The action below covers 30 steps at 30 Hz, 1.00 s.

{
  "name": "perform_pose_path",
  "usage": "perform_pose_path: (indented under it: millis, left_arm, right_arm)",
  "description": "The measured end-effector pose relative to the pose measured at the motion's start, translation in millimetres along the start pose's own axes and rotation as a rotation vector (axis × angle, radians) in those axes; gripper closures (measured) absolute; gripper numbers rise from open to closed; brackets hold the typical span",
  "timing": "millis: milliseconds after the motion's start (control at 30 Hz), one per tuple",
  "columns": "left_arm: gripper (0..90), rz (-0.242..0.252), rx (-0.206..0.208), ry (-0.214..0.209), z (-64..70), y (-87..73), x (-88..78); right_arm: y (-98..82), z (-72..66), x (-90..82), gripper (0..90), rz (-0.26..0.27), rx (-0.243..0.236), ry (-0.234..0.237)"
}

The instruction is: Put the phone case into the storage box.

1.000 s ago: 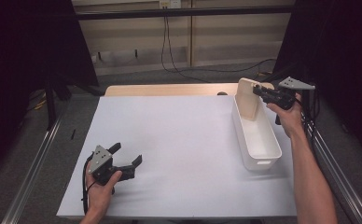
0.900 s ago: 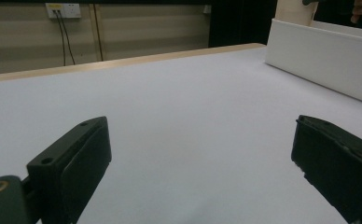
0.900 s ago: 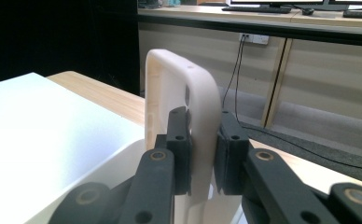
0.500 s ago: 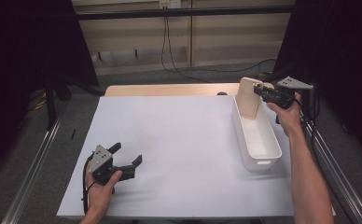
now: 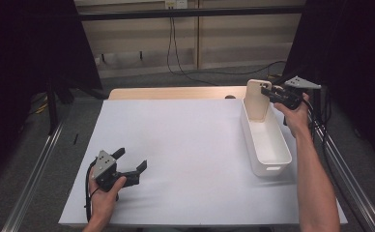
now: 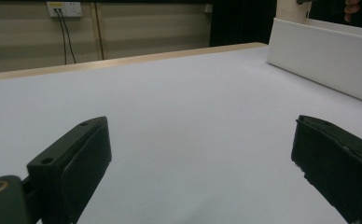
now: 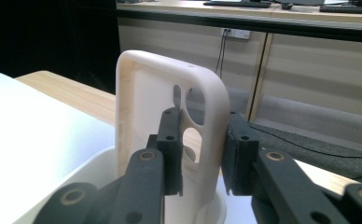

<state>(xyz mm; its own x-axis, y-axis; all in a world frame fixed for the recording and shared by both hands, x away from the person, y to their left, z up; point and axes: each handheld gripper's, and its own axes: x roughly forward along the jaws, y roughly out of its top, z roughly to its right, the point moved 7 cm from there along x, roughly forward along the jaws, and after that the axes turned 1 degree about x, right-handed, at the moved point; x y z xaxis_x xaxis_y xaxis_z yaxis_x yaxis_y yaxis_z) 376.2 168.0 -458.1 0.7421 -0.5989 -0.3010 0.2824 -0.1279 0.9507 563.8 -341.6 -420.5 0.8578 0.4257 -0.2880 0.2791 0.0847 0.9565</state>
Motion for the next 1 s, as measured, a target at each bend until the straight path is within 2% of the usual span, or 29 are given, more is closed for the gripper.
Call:
perform_pose_path:
  millis: [100, 167, 400, 700, 1000]
  left_arm:
    - [4.9, -0.002, 0.001, 0.001, 0.1, -0.2, 0.5]
    - [4.9, -0.001, -0.002, 0.002, 0.2, -0.2, 0.7]
    - [5.2, 0.002, -0.024, 0.005, -1.0, -0.1, 0.3]
    - [5.2, 0.0, -0.017, 0.004, -1.7, -0.1, -0.5]
    - [5.2, 0.007, -0.025, 0.008, -2.0, 0.5, -0.9]
  right_arm:
    - [0.6, 0.0, 1.4, 69.5, -0.004, 0.007, -0.009]
    - [1.5, 1.0, 2.5, 65.0, -0.007, 0.004, -0.024]
    - [4.2, -1.5, 7.5, 66.2, -0.005, 0.011, -0.021]
    - [3.1, -0.8, 8.8, 63.8, 0.003, 0.023, -0.026]
    - [2.7, -1.4, 5.1, 54.2, 0.01, 0.033, -0.036]
